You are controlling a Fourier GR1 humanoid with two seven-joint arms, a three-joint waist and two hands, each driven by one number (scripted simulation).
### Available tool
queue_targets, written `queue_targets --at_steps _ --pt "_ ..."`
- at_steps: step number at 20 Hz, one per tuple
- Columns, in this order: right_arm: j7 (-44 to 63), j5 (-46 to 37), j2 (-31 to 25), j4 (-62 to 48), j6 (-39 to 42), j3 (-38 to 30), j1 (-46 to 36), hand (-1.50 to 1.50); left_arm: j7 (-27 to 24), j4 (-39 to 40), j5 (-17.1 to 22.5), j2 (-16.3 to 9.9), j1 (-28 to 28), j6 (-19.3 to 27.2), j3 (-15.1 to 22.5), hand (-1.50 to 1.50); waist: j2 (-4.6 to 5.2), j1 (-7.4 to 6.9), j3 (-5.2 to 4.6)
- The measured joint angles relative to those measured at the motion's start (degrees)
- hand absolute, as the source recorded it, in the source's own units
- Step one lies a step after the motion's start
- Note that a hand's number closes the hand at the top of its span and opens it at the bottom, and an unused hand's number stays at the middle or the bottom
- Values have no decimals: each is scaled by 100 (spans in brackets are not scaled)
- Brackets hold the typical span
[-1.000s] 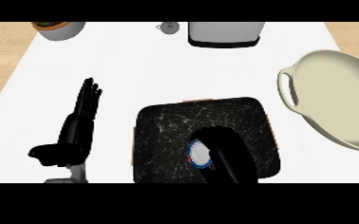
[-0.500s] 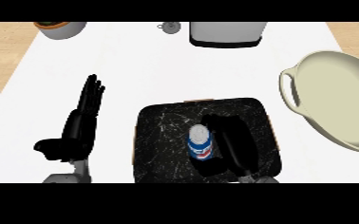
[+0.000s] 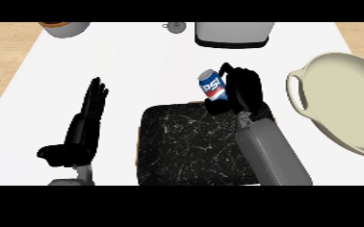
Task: Pick the can from the tray and place it in the pot
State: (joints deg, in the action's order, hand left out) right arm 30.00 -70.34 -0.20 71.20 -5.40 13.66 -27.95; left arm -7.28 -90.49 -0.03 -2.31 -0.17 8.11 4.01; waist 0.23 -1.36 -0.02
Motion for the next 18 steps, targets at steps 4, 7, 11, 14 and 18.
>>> queue_targets --at_steps 4,7,11,14,18 --pt "624 -379 12 13 -375 235 -414 150 120 -16 55 -81 -83 -36 -109 0 -16 45 0" --pt "1051 -753 -4 321 -191 234 -612 150 179 -70 4 -8 -25 35 -51 0 -31 93 0" --pt "1466 -1119 -115 648 -57 114 -605 150 202 -79 50 -62 -58 -7 -138 0 -34 126 0" --pt "1639 -1233 -259 836 64 -106 -605 150 242 -167 61 -82 -10 -18 -163 0 -36 131 0" --pt "1790 -1292 -470 1230 341 -394 -538 150 197 -258 -31 -10 154 24 -55 0 -35 135 1"
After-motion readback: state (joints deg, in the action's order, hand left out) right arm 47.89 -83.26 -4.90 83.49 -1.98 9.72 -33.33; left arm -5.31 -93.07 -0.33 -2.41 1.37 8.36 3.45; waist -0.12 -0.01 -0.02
